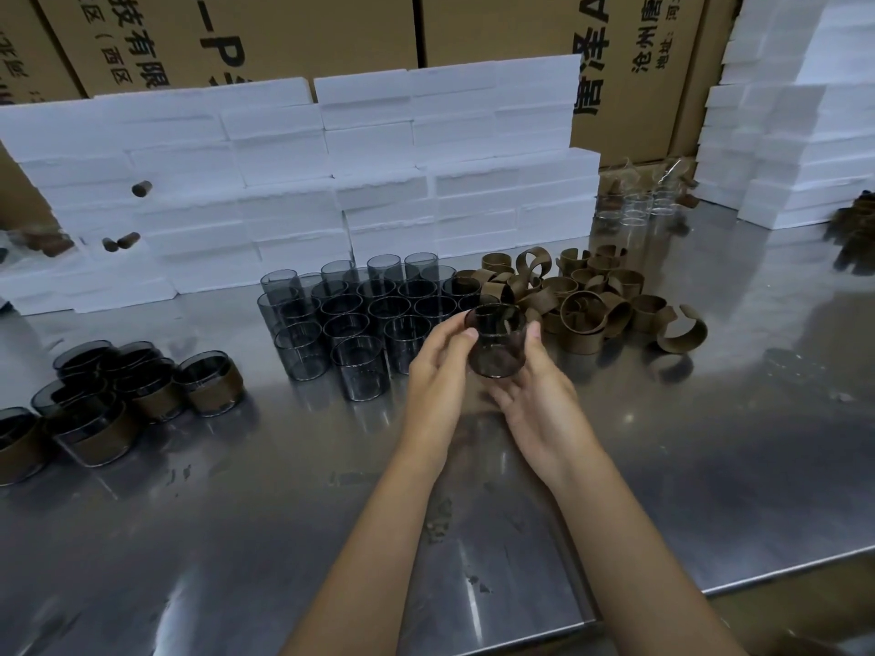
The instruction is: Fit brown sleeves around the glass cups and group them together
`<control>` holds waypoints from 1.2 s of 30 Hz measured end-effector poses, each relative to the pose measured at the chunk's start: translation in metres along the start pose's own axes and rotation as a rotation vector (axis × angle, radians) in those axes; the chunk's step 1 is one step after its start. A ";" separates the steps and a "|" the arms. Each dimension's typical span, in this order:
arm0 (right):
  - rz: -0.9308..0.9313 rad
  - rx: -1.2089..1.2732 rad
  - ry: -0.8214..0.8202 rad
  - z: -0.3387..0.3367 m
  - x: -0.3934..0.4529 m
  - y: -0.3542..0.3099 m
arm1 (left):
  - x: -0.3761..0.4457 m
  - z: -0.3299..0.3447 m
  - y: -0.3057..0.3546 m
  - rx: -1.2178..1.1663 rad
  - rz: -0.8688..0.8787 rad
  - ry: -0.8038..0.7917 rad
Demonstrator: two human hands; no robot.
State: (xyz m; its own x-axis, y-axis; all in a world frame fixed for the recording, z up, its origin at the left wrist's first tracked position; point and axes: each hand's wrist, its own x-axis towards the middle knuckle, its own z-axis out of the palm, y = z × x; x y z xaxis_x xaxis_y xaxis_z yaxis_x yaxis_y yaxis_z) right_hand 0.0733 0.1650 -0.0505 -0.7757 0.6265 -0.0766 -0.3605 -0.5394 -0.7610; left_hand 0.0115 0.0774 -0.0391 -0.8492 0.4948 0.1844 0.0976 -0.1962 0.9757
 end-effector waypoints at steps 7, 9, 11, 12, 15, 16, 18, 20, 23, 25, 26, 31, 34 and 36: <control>0.115 0.110 -0.115 -0.007 0.003 -0.004 | 0.000 0.001 -0.002 0.006 0.063 -0.049; 0.117 0.090 -0.130 -0.007 0.003 -0.003 | 0.000 0.001 -0.002 -0.006 0.049 -0.049; 0.119 0.073 -0.144 -0.007 0.002 -0.004 | 0.000 0.001 -0.003 0.010 0.039 -0.036; 0.116 0.060 -0.146 -0.007 0.001 -0.004 | -0.001 0.000 -0.003 0.018 0.033 -0.026; 0.086 -0.007 -0.139 -0.005 0.000 -0.003 | -0.002 -0.001 0.000 0.021 0.005 0.031; 0.072 -0.039 -0.138 -0.004 -0.001 -0.002 | -0.003 -0.002 0.001 0.014 -0.021 0.053; 0.036 -0.094 -0.148 -0.001 -0.004 -0.002 | -0.003 -0.002 0.004 -0.011 -0.078 0.082; 0.004 -0.125 -0.170 0.002 -0.005 -0.002 | -0.005 -0.003 0.007 -0.051 -0.119 0.095; -0.005 -0.142 -0.148 0.004 -0.006 -0.003 | -0.003 -0.004 0.005 -0.121 -0.173 0.116; 0.027 -0.157 -0.114 0.003 -0.004 -0.002 | 0.000 -0.005 0.001 -0.183 -0.188 0.132; 0.043 -0.158 -0.106 0.002 -0.003 -0.002 | 0.002 -0.006 0.000 -0.217 -0.196 0.137; 0.078 -0.067 -0.090 0.001 -0.006 -0.003 | 0.002 -0.007 -0.001 -0.310 -0.277 0.133; 0.083 -0.039 -0.084 0.001 -0.006 -0.004 | 0.002 -0.006 0.002 -0.343 -0.275 0.148; 0.030 -0.099 -0.066 0.002 -0.007 -0.003 | 0.002 -0.004 0.003 -0.351 -0.262 0.116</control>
State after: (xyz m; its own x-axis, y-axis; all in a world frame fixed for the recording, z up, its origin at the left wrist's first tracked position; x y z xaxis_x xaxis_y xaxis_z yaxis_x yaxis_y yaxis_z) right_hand 0.0784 0.1608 -0.0462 -0.8187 0.5710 -0.0606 -0.2861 -0.4972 -0.8191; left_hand 0.0080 0.0748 -0.0359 -0.8765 0.4716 -0.0971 -0.2928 -0.3620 0.8850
